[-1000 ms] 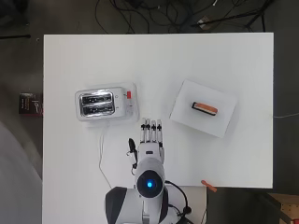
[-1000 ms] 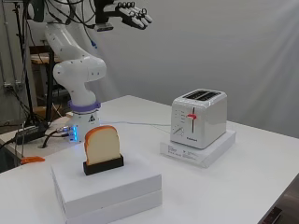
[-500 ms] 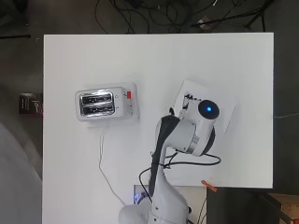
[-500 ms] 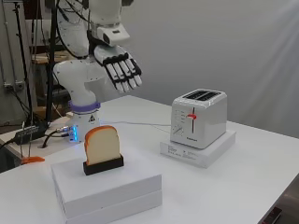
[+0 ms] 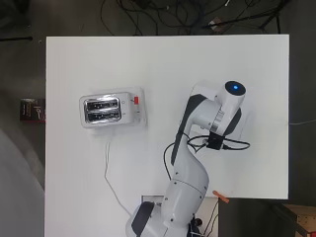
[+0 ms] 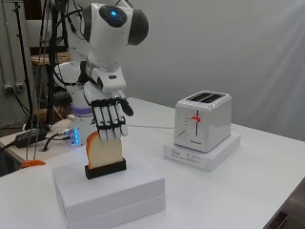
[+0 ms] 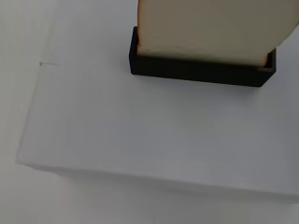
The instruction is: Teleoperate dual arm-hand system to toast a bread
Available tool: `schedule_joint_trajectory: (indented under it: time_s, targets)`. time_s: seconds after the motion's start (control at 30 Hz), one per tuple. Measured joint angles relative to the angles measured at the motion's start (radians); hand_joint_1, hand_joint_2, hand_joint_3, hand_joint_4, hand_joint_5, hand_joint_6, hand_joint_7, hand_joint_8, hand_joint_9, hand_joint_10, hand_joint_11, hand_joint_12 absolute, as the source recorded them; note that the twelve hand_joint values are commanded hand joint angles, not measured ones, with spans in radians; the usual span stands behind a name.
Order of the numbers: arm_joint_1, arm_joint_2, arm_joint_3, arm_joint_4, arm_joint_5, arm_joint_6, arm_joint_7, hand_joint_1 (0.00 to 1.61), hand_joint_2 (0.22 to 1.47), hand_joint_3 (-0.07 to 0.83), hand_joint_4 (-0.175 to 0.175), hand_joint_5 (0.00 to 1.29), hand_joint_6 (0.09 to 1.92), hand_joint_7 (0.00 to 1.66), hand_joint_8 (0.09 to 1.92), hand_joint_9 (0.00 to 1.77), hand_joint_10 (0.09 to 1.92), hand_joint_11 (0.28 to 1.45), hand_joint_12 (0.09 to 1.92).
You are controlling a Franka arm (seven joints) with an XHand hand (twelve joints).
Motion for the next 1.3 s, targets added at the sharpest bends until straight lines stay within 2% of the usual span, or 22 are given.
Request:
schedule_joint_trajectory:
  time_s: [0.13,0.27,0.4,0.57,0.6,0.67,0.7,0.77,0.83,0.93,1.1,1.3]
  targets:
    - [-0.001,-0.033,0.016,-0.077,-0.143,0.032,0.013,0.37,0.94,-0.008,-0.008,0.31,0.09,0.4,0.09,0.53,0.09,0.48,0.09]
    - [0.001,-0.038,0.036,-0.097,-0.264,0.036,0.031,0.37,0.94,-0.005,-0.014,0.32,0.09,0.42,0.09,0.56,0.09,0.48,0.09]
    - [0.002,-0.042,0.046,-0.104,-0.285,0.039,0.047,0.39,0.97,0.003,0.011,0.46,0.09,0.5,0.09,0.65,0.09,0.51,0.09]
    - [0.002,-0.031,0.055,-0.105,-0.285,0.036,0.062,0.42,0.98,0.002,0.029,0.48,0.09,0.52,0.09,0.67,0.09,0.52,0.09]
    - [0.002,-0.031,0.055,-0.106,-0.283,0.035,0.063,0.46,1.02,0.005,0.042,0.53,0.09,0.63,0.09,0.77,0.09,0.57,0.09]
    - [0.001,-0.031,0.054,-0.107,-0.281,0.039,0.06,0.96,1.14,0.003,-0.097,0.63,0.83,0.89,0.7,1.16,0.09,0.77,0.09]
    - [-0.002,-0.029,0.049,-0.109,-0.268,0.048,0.054,1.09,1.16,0.006,-0.136,0.64,1.07,0.96,0.88,1.28,0.09,0.8,0.18]
    - [-0.008,-0.021,0.04,-0.112,-0.219,0.07,0.046,1.19,1.19,0.001,-0.167,0.65,1.26,1.01,1.02,1.39,0.09,0.72,0.55]
    - [-0.013,-0.021,0.033,-0.12,-0.175,0.094,0.041,1.21,1.19,-0.002,-0.174,0.65,1.31,1.02,1.05,1.41,0.09,0.66,0.73]
    - [-0.018,-0.033,0.025,-0.143,-0.171,0.143,0.037,1.22,1.2,-0.002,-0.175,0.65,1.32,1.02,1.06,1.43,0.09,0.63,0.78]
    - [-0.004,-0.06,-0.005,-0.168,-0.19,0.178,0.007,1.21,1.23,0.001,-0.175,0.6,1.35,0.94,1.23,1.39,0.09,0.64,0.65]
    - [0.02,-0.25,0.064,-0.149,-0.027,0.167,-0.011,1.2,1.24,0.001,-0.175,0.61,1.34,0.91,1.3,1.36,0.09,0.66,0.62]
